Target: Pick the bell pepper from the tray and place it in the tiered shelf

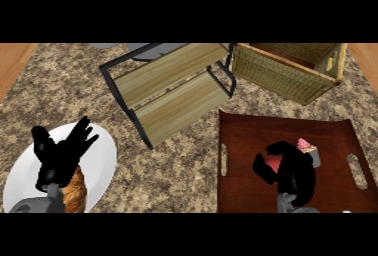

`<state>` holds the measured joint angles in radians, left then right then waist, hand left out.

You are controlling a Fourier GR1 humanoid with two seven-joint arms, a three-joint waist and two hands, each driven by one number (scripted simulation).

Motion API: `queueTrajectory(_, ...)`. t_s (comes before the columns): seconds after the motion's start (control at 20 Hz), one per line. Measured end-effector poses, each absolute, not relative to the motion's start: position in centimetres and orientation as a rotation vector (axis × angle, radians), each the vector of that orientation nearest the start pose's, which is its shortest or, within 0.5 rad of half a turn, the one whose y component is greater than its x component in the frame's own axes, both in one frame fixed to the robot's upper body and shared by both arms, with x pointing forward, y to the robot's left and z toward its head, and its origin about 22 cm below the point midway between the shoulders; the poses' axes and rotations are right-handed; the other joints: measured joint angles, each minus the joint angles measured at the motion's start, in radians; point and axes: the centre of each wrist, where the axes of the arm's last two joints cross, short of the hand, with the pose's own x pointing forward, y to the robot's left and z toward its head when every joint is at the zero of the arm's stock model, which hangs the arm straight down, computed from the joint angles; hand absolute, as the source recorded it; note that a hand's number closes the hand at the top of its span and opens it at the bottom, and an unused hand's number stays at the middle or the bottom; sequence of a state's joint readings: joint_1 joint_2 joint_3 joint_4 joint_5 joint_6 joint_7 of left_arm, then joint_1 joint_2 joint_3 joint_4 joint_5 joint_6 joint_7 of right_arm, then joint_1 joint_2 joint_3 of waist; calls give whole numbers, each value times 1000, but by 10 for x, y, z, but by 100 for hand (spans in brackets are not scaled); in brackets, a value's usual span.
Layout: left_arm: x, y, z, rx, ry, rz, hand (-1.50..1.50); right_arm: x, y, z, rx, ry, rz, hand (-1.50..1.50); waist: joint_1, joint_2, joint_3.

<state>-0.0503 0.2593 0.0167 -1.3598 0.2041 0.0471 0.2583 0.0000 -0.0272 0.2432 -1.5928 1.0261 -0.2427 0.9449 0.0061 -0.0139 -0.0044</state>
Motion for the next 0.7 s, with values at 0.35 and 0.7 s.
queueTrajectory(0.35,250,296,-23,112,-1170,48,0,230,-150,6,-985,-941,376,150,-2,2,10)
queueTrajectory(0.7,262,279,-16,50,-1189,-23,0,203,-62,22,-584,-1292,1062,150,79,19,8)
